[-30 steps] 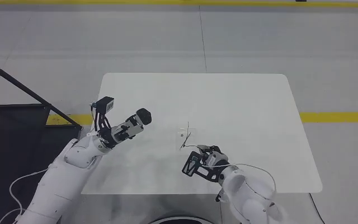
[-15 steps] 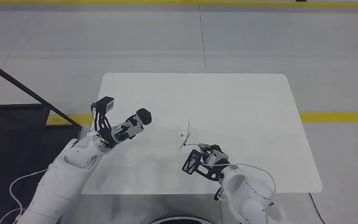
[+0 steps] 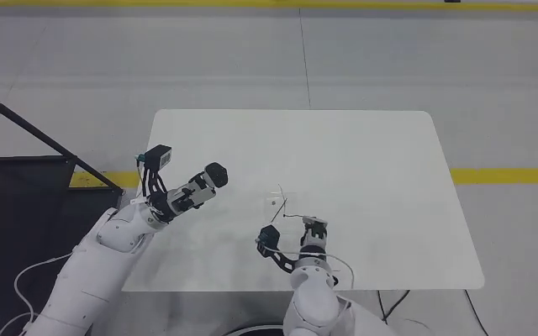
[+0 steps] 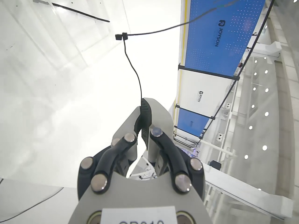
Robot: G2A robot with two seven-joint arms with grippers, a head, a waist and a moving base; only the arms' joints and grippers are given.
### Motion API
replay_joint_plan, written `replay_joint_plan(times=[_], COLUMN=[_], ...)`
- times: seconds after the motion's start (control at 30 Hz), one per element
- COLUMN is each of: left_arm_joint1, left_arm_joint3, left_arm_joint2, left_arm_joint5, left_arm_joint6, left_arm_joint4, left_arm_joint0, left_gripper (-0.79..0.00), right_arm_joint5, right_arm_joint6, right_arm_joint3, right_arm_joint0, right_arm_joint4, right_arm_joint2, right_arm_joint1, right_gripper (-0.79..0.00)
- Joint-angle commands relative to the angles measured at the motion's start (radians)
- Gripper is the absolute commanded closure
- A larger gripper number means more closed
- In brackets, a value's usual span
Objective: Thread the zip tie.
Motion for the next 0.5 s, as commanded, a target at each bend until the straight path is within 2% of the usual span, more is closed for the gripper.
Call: replay_joint_plan(times=[0.0, 0.47], left_arm_joint1=[0.000, 0.000], left_arm_joint3=[0.000, 0.000], left_arm_joint2=[0.000, 0.000], left_arm_joint5=[0.000, 0.000], left_arm_joint6=[0.000, 0.000], left_arm_joint4=[0.000, 0.000], left_arm_joint0=[0.000, 0.000], left_gripper=[-0.785, -0.785], right_arm_joint5=[-0.026, -0.040], right_arm_joint6=[0.026, 0.037], right_arm_joint3=[0.035, 0.271], right_arm_joint0=[0.029, 0.118], right_arm_joint4=[0.015, 0.040], right_arm_joint2=[-0.024, -0.075], right_arm_joint1=[-0.027, -0.151], right_gripper=[0.000, 0.000])
